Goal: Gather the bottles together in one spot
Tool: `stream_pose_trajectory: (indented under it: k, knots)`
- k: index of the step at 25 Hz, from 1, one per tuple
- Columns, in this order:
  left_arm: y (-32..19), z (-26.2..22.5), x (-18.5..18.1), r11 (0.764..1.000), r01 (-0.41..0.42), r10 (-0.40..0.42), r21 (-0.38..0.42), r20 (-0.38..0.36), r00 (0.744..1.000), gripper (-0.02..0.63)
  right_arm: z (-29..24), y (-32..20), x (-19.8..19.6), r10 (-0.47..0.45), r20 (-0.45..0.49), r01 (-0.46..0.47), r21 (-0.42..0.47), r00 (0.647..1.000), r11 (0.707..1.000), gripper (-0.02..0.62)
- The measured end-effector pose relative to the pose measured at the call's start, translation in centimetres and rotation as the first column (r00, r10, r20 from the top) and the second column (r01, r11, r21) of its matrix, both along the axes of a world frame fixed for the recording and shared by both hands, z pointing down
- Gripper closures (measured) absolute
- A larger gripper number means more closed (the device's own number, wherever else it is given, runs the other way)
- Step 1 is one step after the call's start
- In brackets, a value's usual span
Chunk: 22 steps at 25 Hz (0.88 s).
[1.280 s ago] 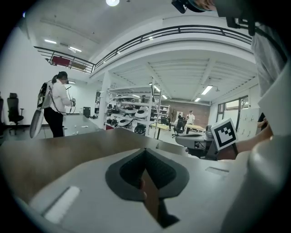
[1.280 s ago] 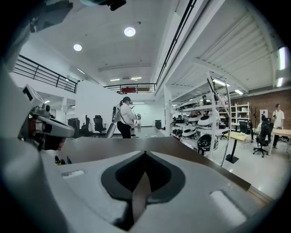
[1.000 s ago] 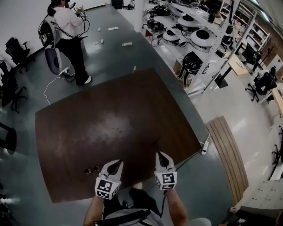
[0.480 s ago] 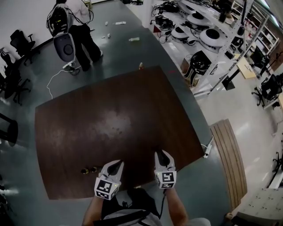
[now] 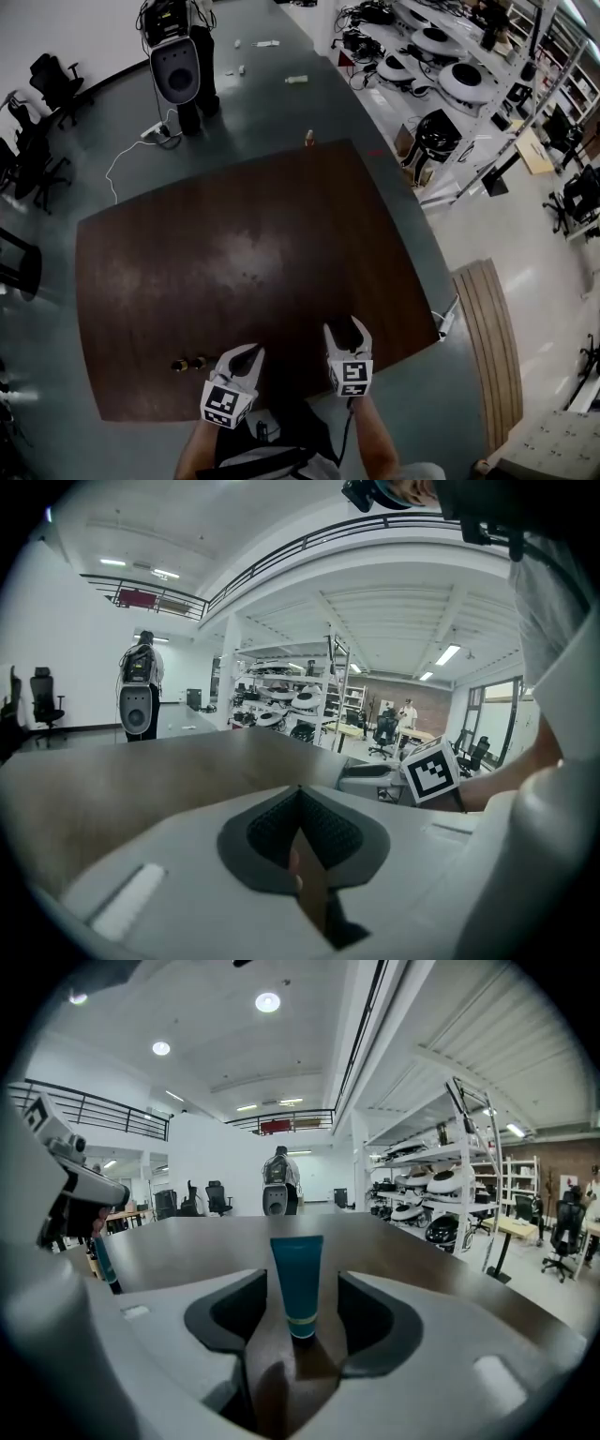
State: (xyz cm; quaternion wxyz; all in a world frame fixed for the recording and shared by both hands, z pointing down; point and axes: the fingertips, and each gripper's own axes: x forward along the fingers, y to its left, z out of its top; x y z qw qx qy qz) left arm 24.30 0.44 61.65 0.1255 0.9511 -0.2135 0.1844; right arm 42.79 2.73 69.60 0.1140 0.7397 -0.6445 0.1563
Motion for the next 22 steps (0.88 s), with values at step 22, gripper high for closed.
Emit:
stream_pose_trajectory:
  k: [22]
  knots:
    - [-0.8, 0.1, -1.2, 0.999, 0.052, -0.052, 0.002, -0.007, 0.999, 0.604, -0.9, -1.2, -0.3, -0.029, -0.038, 0.03, 0.023, 0.999, 0.999, 0.462]
